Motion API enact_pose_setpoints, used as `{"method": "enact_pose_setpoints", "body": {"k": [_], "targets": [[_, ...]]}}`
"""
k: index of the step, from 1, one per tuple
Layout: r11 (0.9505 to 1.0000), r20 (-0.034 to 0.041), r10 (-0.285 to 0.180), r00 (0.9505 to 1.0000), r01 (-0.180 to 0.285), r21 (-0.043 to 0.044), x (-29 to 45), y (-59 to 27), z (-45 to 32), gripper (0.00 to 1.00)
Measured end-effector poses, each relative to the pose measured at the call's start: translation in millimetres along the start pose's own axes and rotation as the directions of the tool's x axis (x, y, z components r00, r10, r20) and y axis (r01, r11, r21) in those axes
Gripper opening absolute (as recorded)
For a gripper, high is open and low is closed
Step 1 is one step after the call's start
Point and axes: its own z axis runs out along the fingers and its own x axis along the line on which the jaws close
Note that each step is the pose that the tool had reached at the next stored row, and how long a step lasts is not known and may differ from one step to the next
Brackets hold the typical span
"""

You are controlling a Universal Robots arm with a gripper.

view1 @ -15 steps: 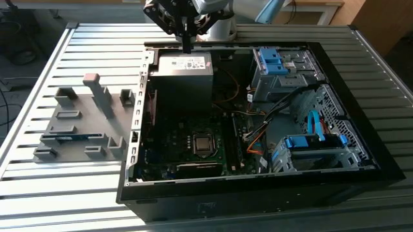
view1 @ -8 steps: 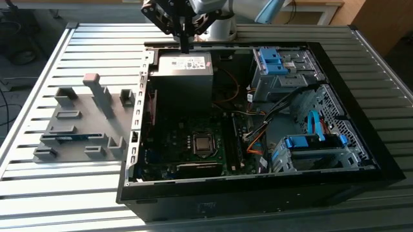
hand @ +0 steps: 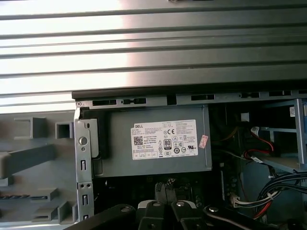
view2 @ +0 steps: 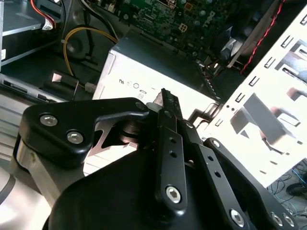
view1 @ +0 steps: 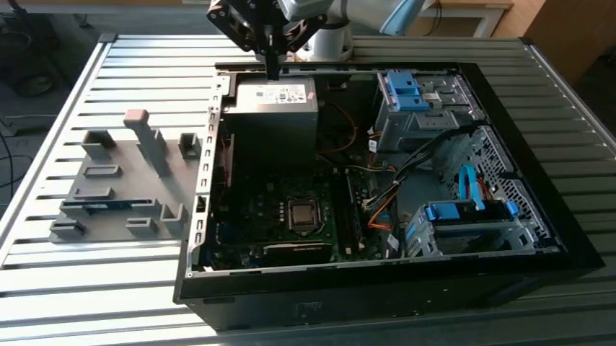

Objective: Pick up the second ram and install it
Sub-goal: 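Reach for the second ram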

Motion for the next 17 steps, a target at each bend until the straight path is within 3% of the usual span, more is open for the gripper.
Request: {"method": "enact_pose_setpoints", "body": {"k": [17], "targets": [[1.0, 0.0, 0.0, 1.0, 0.0, 0.0, 7.4, -0.5, -0.2, 0.11]]}}
